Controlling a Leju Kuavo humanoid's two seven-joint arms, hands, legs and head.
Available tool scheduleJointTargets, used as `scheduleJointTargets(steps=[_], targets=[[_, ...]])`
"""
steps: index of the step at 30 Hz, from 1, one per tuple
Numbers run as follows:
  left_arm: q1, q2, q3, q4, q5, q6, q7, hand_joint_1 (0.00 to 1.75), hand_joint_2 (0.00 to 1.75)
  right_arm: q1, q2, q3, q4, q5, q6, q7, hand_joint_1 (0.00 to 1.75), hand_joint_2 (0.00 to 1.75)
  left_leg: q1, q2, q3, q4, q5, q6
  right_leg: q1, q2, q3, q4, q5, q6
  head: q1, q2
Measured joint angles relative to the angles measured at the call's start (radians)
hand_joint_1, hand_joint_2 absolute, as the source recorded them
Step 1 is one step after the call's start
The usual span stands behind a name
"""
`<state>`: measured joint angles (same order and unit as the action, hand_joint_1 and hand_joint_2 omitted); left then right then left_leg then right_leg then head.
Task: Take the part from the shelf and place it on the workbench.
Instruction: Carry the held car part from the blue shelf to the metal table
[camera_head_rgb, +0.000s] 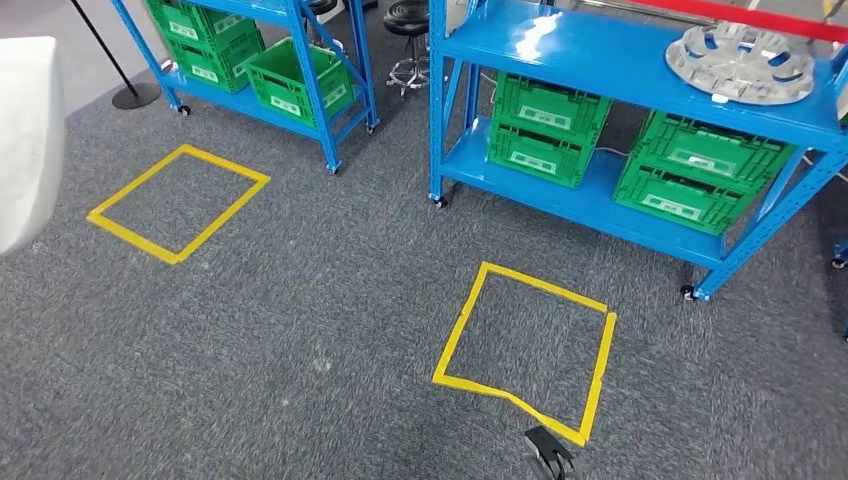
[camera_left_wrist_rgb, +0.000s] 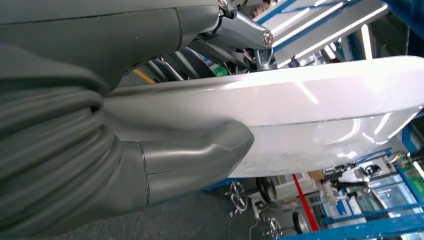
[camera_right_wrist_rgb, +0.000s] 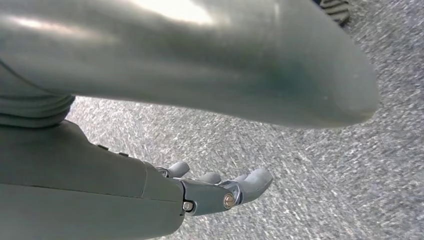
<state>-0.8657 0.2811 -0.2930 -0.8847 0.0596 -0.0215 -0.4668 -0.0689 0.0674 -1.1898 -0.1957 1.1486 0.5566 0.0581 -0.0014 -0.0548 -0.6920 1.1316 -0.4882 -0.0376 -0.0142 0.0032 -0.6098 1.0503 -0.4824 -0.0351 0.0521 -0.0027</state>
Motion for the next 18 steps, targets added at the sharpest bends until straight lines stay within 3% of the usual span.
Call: scheduleJointTargets(steps=[2,4,5,7,9,10,12,13,15,16,18], targets=[[-0.002,-0.004,0.0,0.0,0.0,0.002,0.002,1.75,1.75,0.003,0.0,0.0,0.0,0.0,0.0,0.0,0.0,0.0,0.002,0.037,-0.062,0.13,-0.059,-0.007,0.002,-0.02,0.001,0.0,-0.002,-0.005,-0.002,0.0],[0.003,-0.007,0.0,0.001,-0.001,0.002,0.003,1.75,1.75,0.005,0.0,0.0,0.0,0.0,0.0,0.0,0.0,0.0,0.005,0.045,-0.087,0.184,-0.066,-0.01,0.002,-0.042,0.002,0.0,-0.005,-0.005,-0.002,0.0],[0.004,-0.007,0.0,0.0,-0.001,0.002,0.003,1.75,1.75,0.005,0.0,0.0,0.0,0.0,-0.001,0.0,0.0,0.0,0.006,0.05,-0.069,0.153,-0.043,-0.01,0.002,-0.052,0.003,0.0,-0.006,-0.004,-0.002,0.0],[0.002,-0.007,0.0,0.0,-0.003,0.002,0.004,1.75,1.75,0.005,0.0,0.0,0.0,0.0,-0.001,0.0,0.0,0.0,0.003,0.083,0.006,0.017,0.014,-0.006,0.004,-0.072,0.008,0.0,-0.01,0.001,-0.002,0.0],[-0.003,-0.01,0.0,-0.002,-0.009,0.002,0.004,1.75,1.75,0.004,0.0,0.0,0.0,0.0,-0.001,0.0,0.0,0.0,-0.005,0.111,0.06,-0.081,0.04,0.006,0.007,-0.09,0.014,0.001,-0.016,0.01,-0.001,0.0],[-0.004,-0.011,0.0,-0.004,-0.012,0.002,0.005,1.75,1.75,0.004,0.0,0.0,0.0,0.001,-0.001,0.0,0.0,0.0,-0.009,0.112,0.068,-0.096,0.038,0.013,0.009,-0.1,0.017,0.0,-0.019,0.016,0.0,0.0],[-0.005,-0.01,0.0,-0.008,-0.018,0.002,0.008,1.75,1.75,0.003,0.003,0.0,0.0,0.002,-0.001,0.0,0.0,0.0,-0.009,0.088,0.07,-0.101,0.042,0.026,0.008,-0.117,0.023,-0.002,-0.023,0.026,0.001,0.0],[-0.006,-0.01,0.001,-0.011,-0.021,0.002,0.009,1.75,1.75,0.001,0.004,0.0,0.0,0.002,0.0,0.0,0.0,0.0,-0.007,0.077,0.073,-0.105,0.044,0.032,0.007,-0.107,0.023,0.004,-0.03,0.032,0.001,0.0],[-0.008,-0.011,0.001,-0.016,-0.027,0.002,0.012,1.75,1.75,0.0,0.008,0.0,0.0,0.003,0.001,-0.002,0.0,0.0,-0.002,0.058,0.079,-0.112,0.048,0.043,0.002,-0.059,-0.006,0.071,-0.069,0.039,0.003,0.0],[-0.008,-0.013,0.001,-0.018,-0.031,0.002,0.014,1.75,1.75,0.001,0.009,0.0,0.0,0.004,0.001,-0.003,0.0,0.0,-0.001,0.048,0.079,-0.113,0.048,0.047,0.001,-0.031,-0.036,0.133,-0.097,0.042,0.004,0.0],[-0.002,-0.018,0.001,-0.018,-0.039,0.002,0.017,1.75,1.75,0.006,0.009,0.0,0.0,0.005,0.002,-0.003,0.0,0.0,-0.002,0.024,0.079,-0.111,0.047,0.05,0.001,-0.012,-0.102,0.254,-0.137,0.043,0.006,0.0]])
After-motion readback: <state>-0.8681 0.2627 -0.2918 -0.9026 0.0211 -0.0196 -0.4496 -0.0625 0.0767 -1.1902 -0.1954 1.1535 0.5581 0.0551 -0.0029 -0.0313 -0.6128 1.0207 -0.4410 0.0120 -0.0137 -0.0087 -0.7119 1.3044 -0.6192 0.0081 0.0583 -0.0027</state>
